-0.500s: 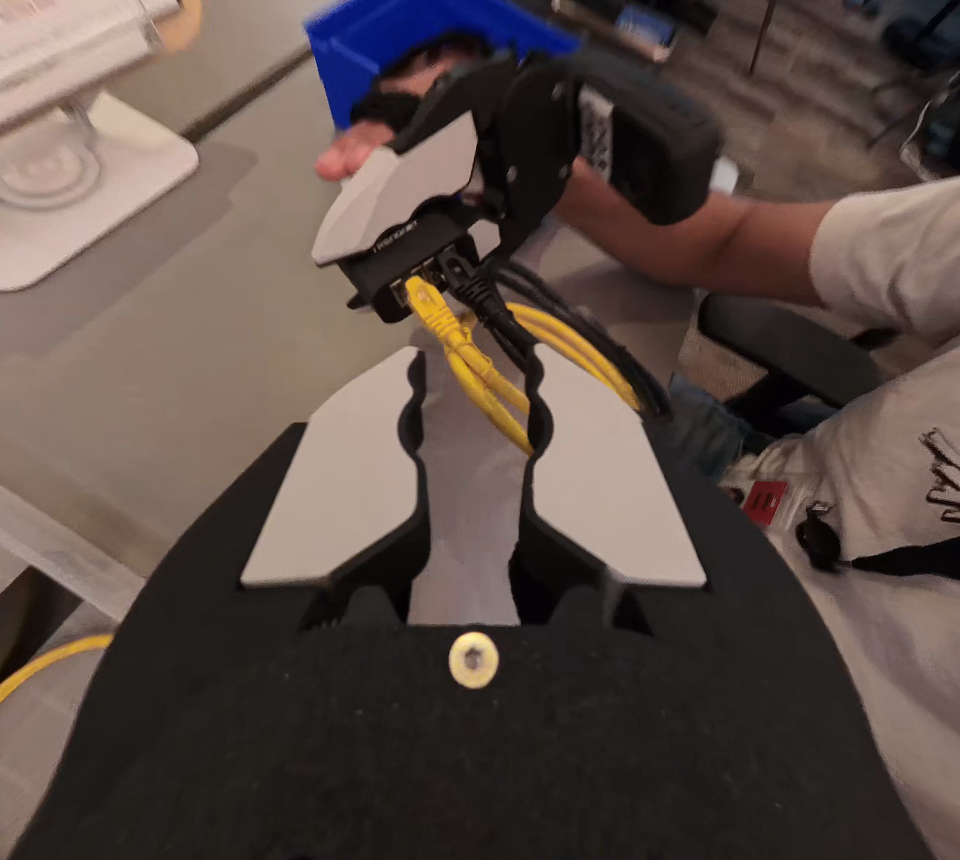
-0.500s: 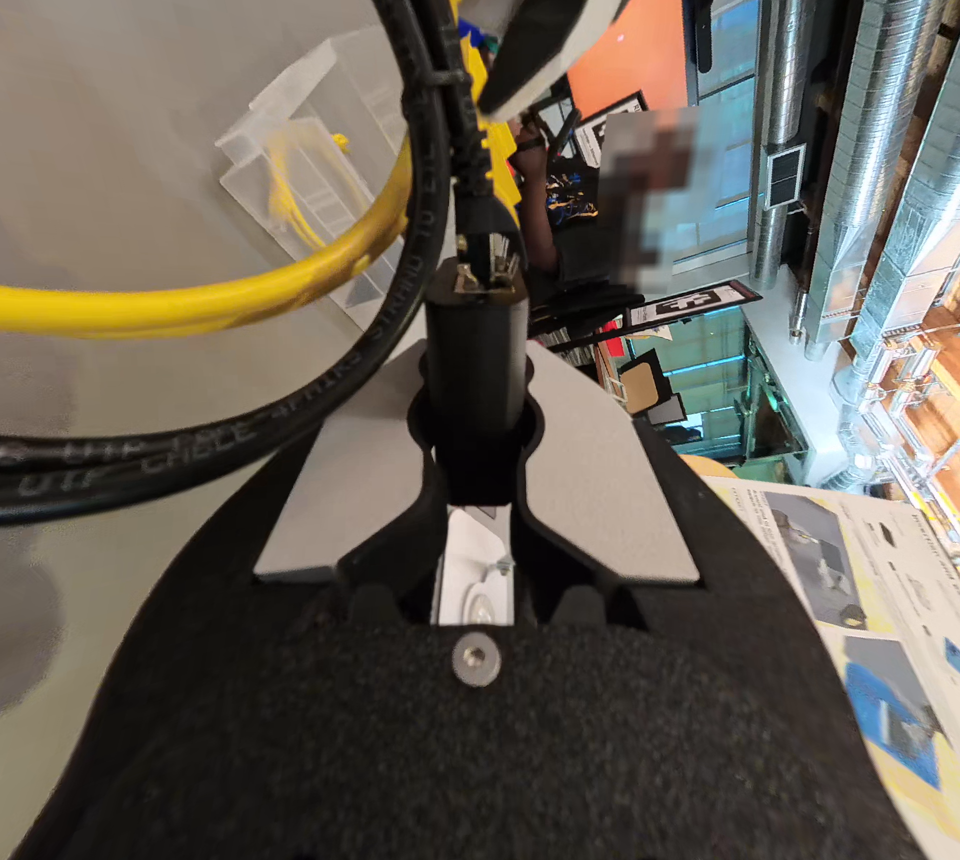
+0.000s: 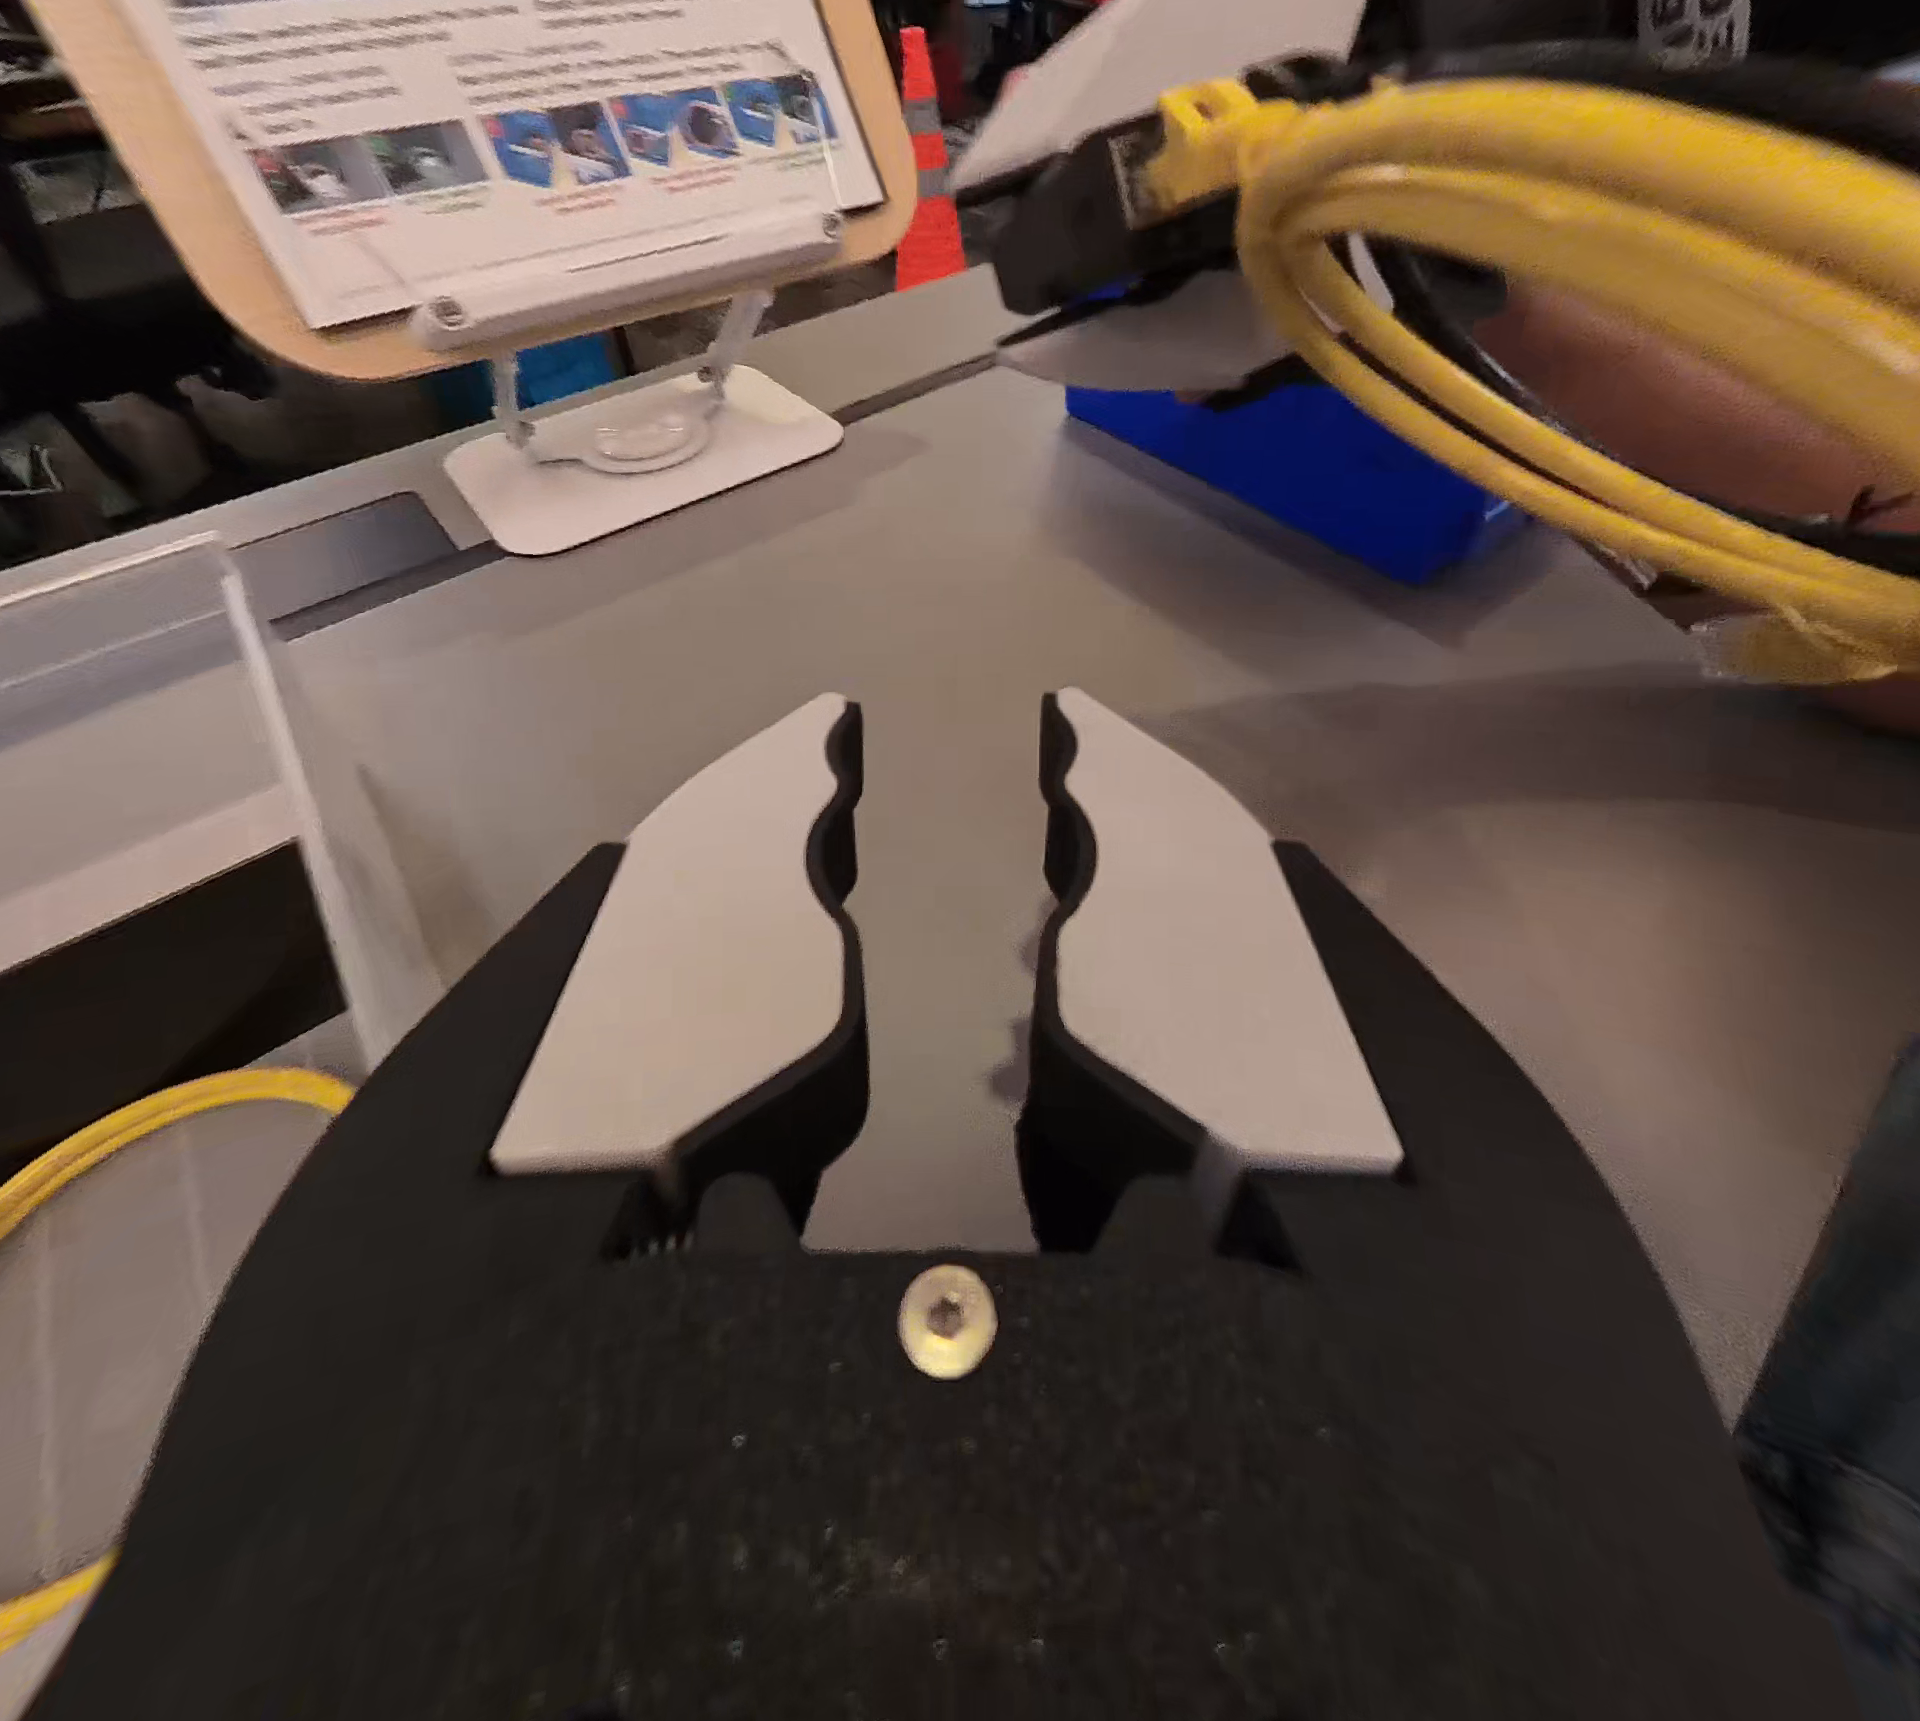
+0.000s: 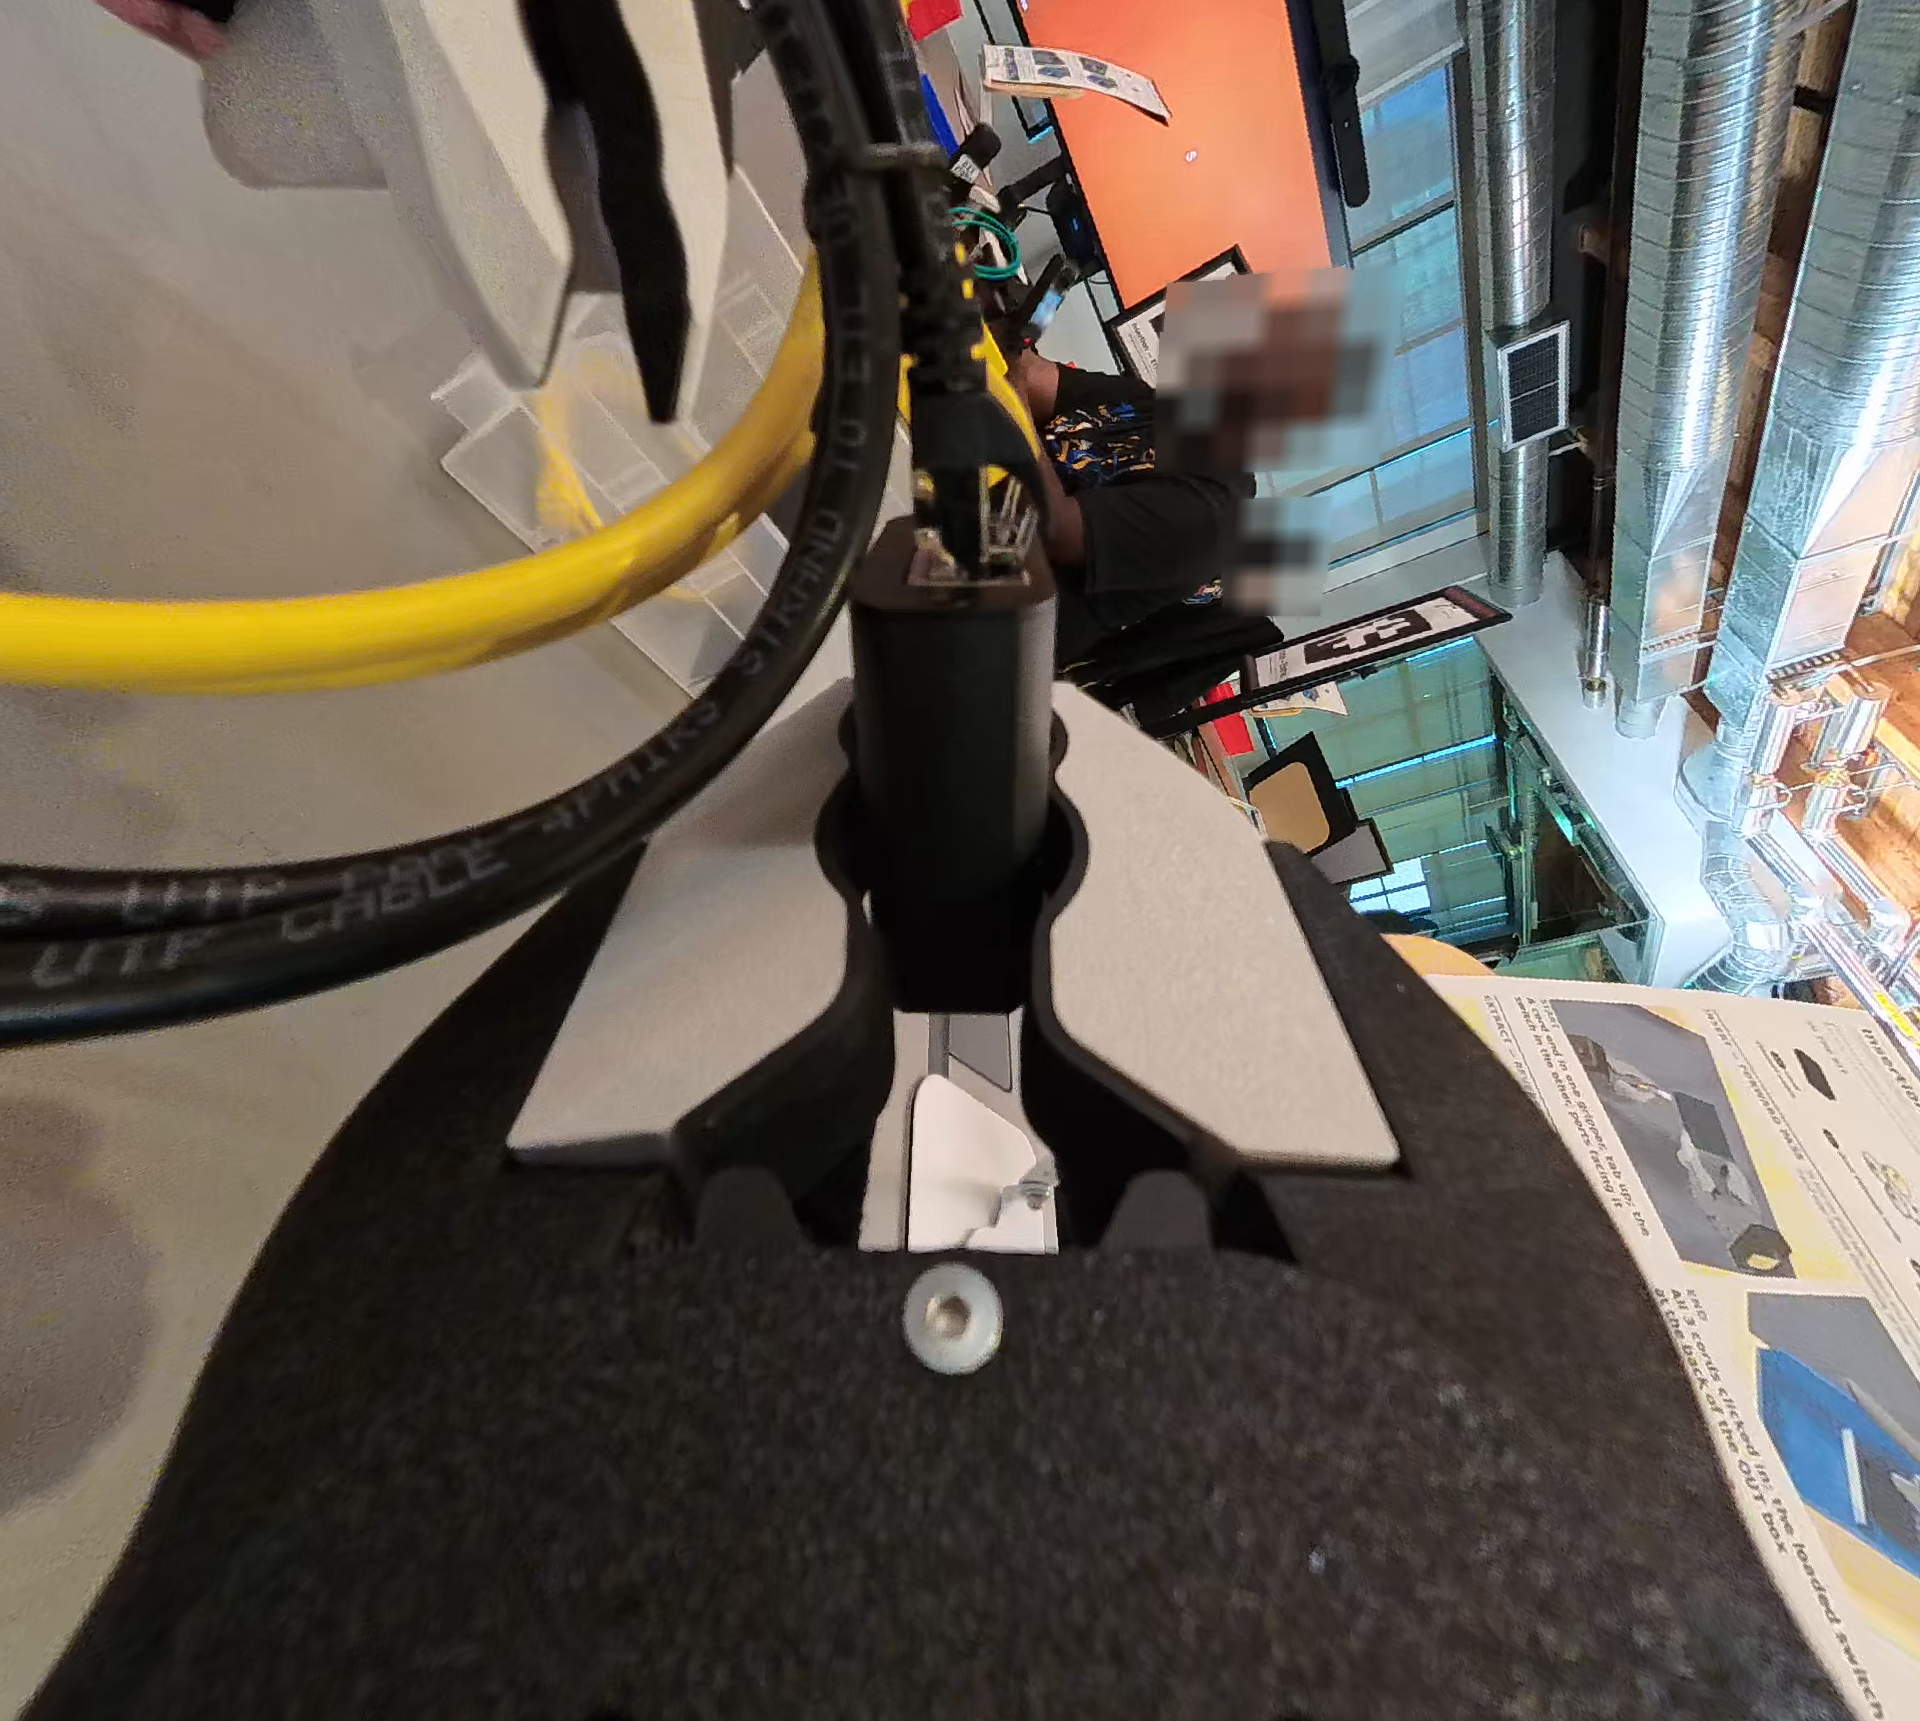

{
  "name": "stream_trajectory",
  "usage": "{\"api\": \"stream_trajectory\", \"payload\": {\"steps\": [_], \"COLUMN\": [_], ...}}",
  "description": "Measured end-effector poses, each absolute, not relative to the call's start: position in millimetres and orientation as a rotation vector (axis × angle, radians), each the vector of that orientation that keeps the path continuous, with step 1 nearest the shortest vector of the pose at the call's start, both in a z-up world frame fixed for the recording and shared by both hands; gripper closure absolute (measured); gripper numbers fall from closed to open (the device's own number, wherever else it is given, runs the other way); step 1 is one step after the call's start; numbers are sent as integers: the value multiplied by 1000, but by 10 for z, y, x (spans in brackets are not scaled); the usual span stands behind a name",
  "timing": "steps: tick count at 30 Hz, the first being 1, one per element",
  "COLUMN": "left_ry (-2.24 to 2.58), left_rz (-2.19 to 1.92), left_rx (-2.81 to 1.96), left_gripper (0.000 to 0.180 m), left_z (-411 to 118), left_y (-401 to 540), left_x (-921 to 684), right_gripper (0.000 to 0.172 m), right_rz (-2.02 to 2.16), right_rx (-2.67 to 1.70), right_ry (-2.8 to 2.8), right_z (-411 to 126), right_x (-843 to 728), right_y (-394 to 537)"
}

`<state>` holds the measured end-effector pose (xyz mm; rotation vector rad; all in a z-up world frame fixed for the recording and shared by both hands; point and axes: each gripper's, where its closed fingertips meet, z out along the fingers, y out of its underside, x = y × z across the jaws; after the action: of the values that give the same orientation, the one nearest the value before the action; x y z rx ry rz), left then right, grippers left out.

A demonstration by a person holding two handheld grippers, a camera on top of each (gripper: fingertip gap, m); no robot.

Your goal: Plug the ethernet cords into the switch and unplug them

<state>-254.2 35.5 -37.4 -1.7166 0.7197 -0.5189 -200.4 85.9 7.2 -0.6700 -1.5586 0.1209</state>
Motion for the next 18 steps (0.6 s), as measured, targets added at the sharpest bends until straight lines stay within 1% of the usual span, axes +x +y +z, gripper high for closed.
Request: {"api": "stream_trajectory", "payload": {"steps": [2, 4, 6, 8, 11, 14, 18], "left_ry": [639, 566, 513, 564, 597, 609, 631], "left_rz": [-544, -599, -615, -691, -658, -657, -652], "left_rx": [-1716, -1649, -1683, -1766, -1843, -1875, -1951], "left_gripper": [146, 145, 145, 145, 146, 153, 153], "left_z": [-165, 237, 458, 492, 458, 435, 374], "left_y": [371, 315, 261, 152, 149, 178, 139], "left_x": [-2713, -2813, -2790, -2543, -2300, -2180, -2124], "right_gripper": [147, 147, 147, 147, 147, 147, 146], "right_rz": [100, 75, 62, 61, 57, 55, 37], "right_rx": [-667, -663, -660, -654, -644, -636, -635], "right_ry": [-1562, -1565, -1560, -1560, -1567, -1569, -1573], "right_z": [62, 56, 59, 58, 51, 59, 64], "right_x": [-1990, -1983, -1990, -2006, -2027, -2033, -2022], "right_y": [876, 899, 910, 896, 865, 839, 848]}}
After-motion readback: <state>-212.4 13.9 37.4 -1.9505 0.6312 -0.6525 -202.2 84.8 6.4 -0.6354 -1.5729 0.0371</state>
